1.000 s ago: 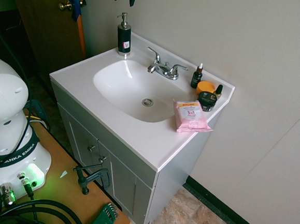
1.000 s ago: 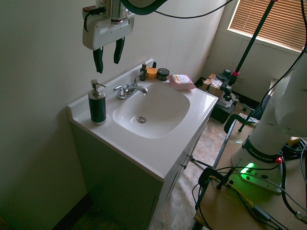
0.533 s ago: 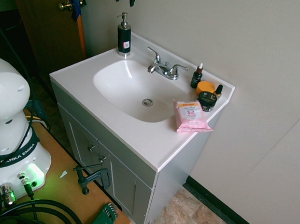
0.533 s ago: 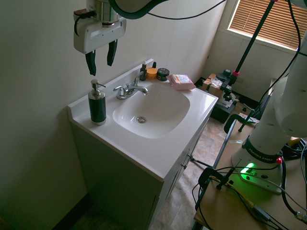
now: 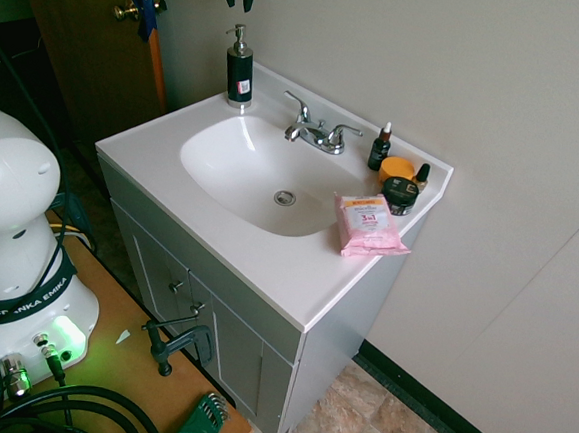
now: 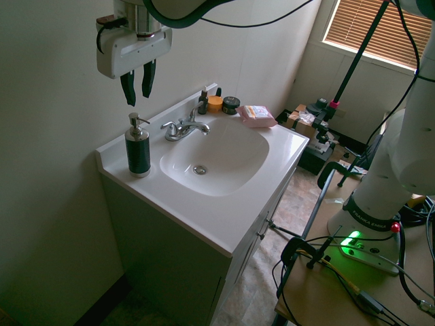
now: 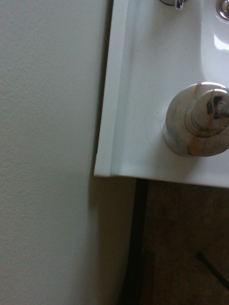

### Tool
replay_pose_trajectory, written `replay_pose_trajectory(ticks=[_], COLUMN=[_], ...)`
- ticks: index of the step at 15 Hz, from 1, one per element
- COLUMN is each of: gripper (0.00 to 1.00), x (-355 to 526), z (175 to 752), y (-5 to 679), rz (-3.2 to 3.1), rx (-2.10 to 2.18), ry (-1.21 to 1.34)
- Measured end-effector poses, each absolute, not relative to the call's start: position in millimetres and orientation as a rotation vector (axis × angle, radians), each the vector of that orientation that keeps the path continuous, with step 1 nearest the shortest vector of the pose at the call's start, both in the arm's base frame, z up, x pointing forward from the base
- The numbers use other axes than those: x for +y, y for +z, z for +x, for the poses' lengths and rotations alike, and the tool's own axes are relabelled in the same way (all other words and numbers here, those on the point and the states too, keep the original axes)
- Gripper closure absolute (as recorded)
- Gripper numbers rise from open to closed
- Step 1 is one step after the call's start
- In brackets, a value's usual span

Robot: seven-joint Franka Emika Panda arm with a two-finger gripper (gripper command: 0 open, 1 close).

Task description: Push the sanitizer

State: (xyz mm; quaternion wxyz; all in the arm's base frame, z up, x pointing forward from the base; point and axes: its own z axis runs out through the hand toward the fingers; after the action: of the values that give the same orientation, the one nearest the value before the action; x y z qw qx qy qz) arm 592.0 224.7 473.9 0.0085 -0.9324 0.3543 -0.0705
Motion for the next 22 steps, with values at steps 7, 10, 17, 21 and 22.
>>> replay_pose_trajectory(ticks=[7,10,17,21,22], gripper=[1.0,1.0,1.0,1.0,1.0], x=[226,229,227,229,229], z=[602,604,607,606,606], y=[464,452,440,439,437], rz=[-2.923,-2.937,-2.947,-2.951,-2.953], rx=[1.111,1.117,1.13,1.127,1.128], ry=[-0.213,-0.196,-0.178,-0.177,-0.175])
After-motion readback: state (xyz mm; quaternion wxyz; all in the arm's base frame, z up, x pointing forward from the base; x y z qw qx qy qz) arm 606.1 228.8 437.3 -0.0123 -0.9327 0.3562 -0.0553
